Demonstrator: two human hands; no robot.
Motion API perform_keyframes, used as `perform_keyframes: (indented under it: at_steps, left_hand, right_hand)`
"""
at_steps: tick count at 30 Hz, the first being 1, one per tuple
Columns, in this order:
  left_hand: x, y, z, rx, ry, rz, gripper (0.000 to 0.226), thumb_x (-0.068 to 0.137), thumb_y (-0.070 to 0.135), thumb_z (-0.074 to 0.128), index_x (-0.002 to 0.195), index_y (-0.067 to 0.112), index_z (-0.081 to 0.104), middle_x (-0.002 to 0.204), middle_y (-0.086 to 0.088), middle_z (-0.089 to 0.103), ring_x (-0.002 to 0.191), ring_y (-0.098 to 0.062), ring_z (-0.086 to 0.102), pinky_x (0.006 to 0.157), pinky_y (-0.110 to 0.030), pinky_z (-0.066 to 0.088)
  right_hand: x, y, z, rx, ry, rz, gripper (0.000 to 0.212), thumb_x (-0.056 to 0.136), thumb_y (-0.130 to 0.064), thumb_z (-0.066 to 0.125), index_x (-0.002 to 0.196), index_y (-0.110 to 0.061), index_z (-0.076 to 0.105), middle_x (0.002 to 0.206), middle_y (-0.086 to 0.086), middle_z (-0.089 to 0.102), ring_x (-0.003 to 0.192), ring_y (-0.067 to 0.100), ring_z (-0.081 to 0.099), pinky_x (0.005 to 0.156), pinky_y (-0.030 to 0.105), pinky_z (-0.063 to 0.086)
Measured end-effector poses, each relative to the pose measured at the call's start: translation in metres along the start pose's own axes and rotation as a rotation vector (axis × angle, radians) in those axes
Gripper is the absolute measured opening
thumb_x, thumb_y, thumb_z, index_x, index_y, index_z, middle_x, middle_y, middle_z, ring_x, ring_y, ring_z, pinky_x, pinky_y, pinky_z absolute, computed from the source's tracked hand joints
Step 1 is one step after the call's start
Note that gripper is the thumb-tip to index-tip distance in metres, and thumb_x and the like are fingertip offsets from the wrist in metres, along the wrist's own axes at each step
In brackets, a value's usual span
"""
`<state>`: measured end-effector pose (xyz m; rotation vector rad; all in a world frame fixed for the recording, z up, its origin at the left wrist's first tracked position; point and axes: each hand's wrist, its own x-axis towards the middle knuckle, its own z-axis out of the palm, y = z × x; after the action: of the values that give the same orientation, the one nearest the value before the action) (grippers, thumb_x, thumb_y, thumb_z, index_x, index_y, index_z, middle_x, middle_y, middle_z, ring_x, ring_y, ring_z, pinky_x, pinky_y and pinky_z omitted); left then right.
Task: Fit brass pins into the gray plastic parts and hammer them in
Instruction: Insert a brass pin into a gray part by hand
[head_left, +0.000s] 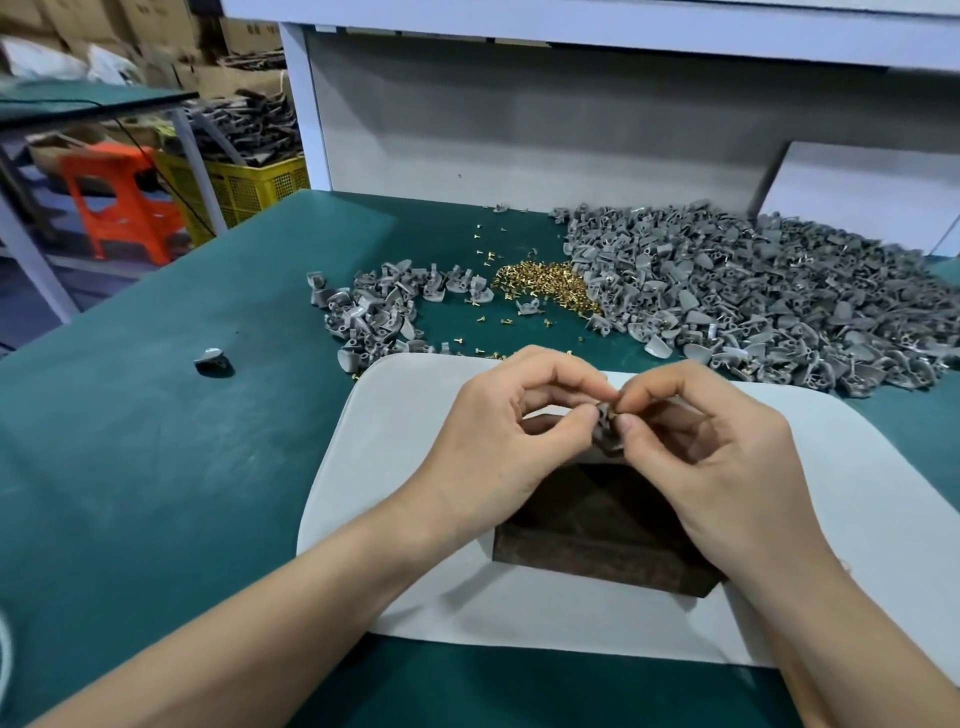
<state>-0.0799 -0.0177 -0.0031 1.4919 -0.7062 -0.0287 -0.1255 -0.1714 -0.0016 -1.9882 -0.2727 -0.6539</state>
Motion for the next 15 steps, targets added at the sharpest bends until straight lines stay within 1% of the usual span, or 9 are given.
perform_keyframes:
  at_steps: [4,8,10,12,14,15]
  left_hand:
    - [0.0005,0.0009,-0.0005,-0.043,-0.005,-0.034,0.016,0.079,-0.002,0.070,0.089,0.010,0.067,0.098,-0.001,0.065,0.082,-0.003,0.066,0.081,-0.015,0.049]
    - [0.0011,0.0021,-0.0011,-0.113,-0.039,-0.063,0.024,0.077,-0.007,0.069,0.094,0.010,0.070,0.101,0.004,0.066,0.085,-0.002,0.067,0.080,-0.013,0.049]
    - [0.0016,0.0020,-0.0012,-0.124,-0.033,-0.071,0.020,0.077,-0.005,0.070,0.092,0.009,0.070,0.097,0.003,0.069,0.085,-0.004,0.067,0.081,-0.016,0.051]
    - [0.0022,0.0013,-0.0009,-0.144,-0.007,-0.097,0.015,0.076,0.002,0.071,0.088,0.010,0.070,0.092,-0.002,0.072,0.082,-0.009,0.068,0.081,-0.021,0.054]
    - [0.0023,0.0014,-0.0003,-0.192,0.017,-0.116,0.012,0.076,0.011,0.070,0.087,0.009,0.068,0.088,-0.005,0.072,0.076,-0.011,0.067,0.072,-0.023,0.056]
    - [0.0024,0.0014,0.0000,-0.207,0.030,-0.116,0.014,0.075,0.016,0.068,0.087,0.010,0.067,0.086,-0.003,0.072,0.074,-0.009,0.066,0.066,-0.021,0.055]
  right_hand:
    - [-0.0004,0.0006,-0.0004,0.032,0.070,0.039,0.011,0.075,-0.015,0.065,0.076,-0.026,0.061,0.081,0.002,0.068,0.076,0.021,0.069,0.075,0.041,0.057]
    - [0.0001,-0.0019,0.0001,0.042,0.119,0.043,0.014,0.074,-0.014,0.066,0.075,-0.028,0.062,0.080,0.002,0.068,0.072,0.015,0.069,0.071,0.029,0.057]
    - [-0.0002,-0.0036,0.0003,0.065,0.125,0.051,0.016,0.075,-0.012,0.068,0.075,-0.028,0.062,0.078,0.001,0.069,0.070,0.015,0.069,0.069,0.027,0.057]
    - [-0.0009,-0.0052,0.0001,0.079,0.124,0.060,0.017,0.077,-0.009,0.069,0.076,-0.025,0.063,0.074,0.001,0.071,0.067,0.015,0.070,0.066,0.028,0.058]
    - [-0.0014,-0.0069,-0.0001,0.142,0.107,0.085,0.016,0.079,-0.005,0.070,0.078,-0.020,0.064,0.072,0.002,0.072,0.063,0.016,0.071,0.062,0.026,0.058]
    - [-0.0019,-0.0070,0.0001,0.196,0.086,0.098,0.017,0.081,0.000,0.069,0.078,-0.016,0.063,0.071,0.003,0.071,0.062,0.017,0.071,0.062,0.025,0.058]
